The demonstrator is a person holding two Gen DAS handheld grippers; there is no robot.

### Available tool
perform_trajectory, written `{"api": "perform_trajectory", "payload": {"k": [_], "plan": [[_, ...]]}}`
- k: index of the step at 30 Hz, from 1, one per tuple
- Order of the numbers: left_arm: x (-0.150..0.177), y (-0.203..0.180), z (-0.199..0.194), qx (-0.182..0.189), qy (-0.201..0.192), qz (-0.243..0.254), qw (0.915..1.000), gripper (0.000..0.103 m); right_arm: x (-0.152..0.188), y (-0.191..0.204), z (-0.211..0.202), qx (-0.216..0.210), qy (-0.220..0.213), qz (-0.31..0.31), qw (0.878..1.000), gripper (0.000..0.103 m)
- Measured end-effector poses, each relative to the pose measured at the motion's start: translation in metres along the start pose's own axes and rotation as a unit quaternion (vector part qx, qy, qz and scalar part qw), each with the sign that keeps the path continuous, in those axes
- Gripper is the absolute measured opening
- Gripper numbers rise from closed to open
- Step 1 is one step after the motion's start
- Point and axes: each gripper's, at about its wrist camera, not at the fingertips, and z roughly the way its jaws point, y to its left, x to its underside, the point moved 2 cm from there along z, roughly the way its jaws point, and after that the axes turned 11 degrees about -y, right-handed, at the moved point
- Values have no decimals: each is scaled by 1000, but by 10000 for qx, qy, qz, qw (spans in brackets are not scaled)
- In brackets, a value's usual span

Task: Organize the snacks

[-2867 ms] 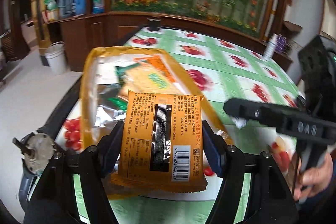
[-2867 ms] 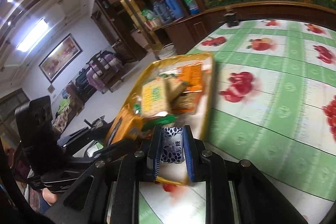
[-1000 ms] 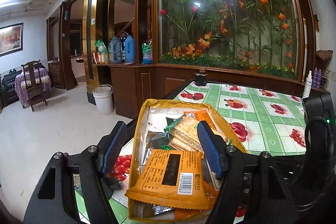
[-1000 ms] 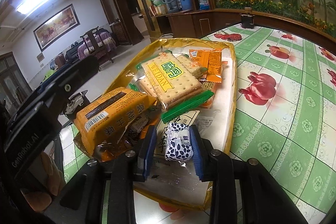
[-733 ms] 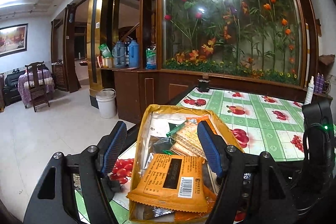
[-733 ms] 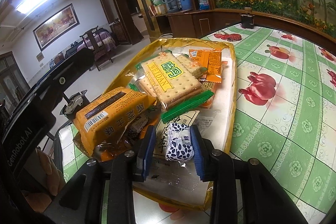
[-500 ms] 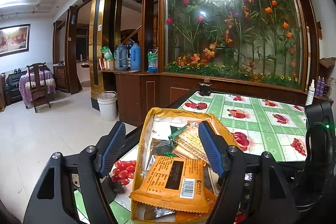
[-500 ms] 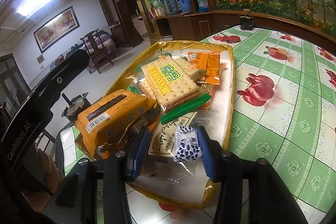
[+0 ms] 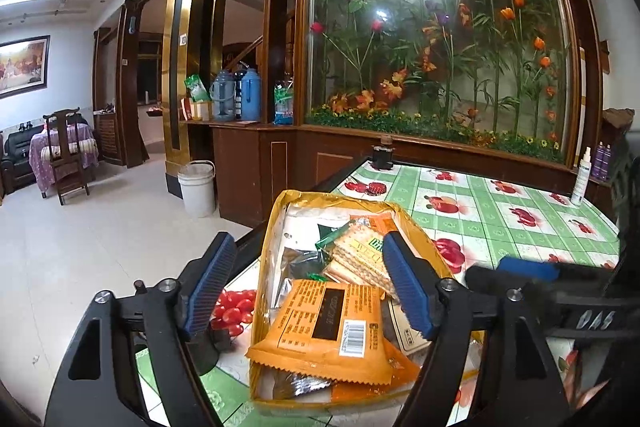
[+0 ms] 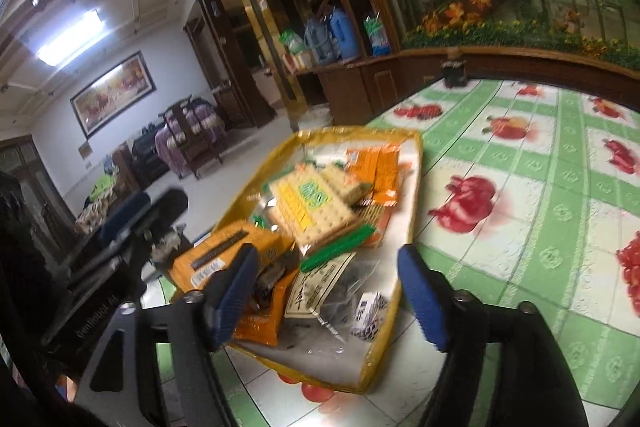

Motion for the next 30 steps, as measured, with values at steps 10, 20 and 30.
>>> {"api": "perform_trajectory", "payload": {"k": [10,20,30], "plan": [[2,3,-24,207,18,324,9993,88,-19,9,-52,536,-724,-544,9944,98],[10,-10,-45,-326,-182,910,9951,103,5,4,-65,639,-632,-349,9953,97],[4,-18,-76,324,-592,778,9947,103,14,17,-94,984,-941,-792,9875,97]]}}
